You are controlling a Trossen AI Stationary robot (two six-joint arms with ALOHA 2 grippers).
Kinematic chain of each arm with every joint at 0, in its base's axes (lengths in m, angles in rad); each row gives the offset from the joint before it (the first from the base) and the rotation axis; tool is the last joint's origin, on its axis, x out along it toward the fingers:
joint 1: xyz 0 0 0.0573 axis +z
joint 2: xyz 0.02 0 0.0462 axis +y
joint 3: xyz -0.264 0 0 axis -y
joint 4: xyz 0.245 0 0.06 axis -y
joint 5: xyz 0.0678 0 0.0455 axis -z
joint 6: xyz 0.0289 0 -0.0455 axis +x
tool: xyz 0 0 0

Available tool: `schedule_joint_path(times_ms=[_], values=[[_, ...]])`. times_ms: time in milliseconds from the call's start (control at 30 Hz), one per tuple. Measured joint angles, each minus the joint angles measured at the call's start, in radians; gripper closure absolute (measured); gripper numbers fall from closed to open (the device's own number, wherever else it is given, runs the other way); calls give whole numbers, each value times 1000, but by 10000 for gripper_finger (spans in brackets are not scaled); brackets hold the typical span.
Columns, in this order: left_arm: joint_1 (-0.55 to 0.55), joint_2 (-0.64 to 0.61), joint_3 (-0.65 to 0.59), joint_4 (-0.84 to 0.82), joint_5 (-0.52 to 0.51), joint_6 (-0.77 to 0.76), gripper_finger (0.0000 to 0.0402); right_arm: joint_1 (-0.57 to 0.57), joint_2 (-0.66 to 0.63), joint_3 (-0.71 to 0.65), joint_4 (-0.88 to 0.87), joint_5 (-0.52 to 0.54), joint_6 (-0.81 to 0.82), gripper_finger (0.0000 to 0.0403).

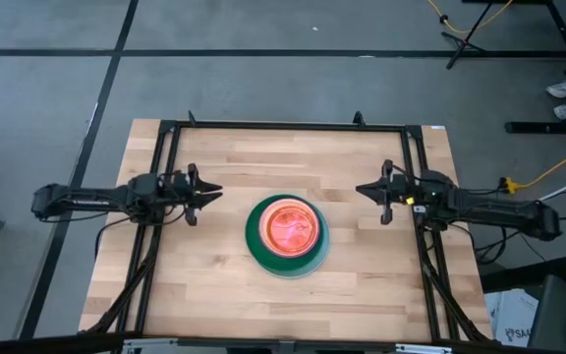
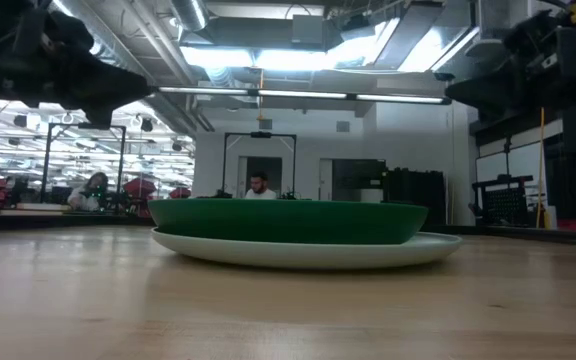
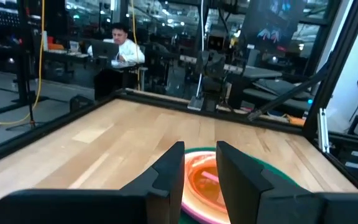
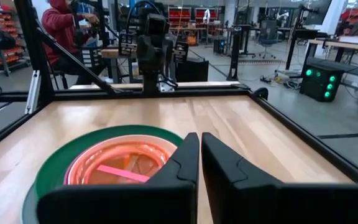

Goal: Stack plastic plates
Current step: Return to Home Position

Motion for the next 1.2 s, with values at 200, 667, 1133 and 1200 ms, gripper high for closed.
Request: schedule_joint_path(times_ms=[200, 667, 1133, 1200], values=[[0, -101, 0, -48, -1, 26, 316, 0, -74, -33, 0, -1, 16, 391], [0, -226, 0, -191, -73, 11, 316, 0, -323, -98, -209, 94, 118, 391], [0, -236, 0, -237, -38, -26, 315, 0, -313, -98, -218, 157, 146, 391], [0, -236, 0, -237, -39, -26, 315, 0, -314, -98, -218, 157, 146, 391]])
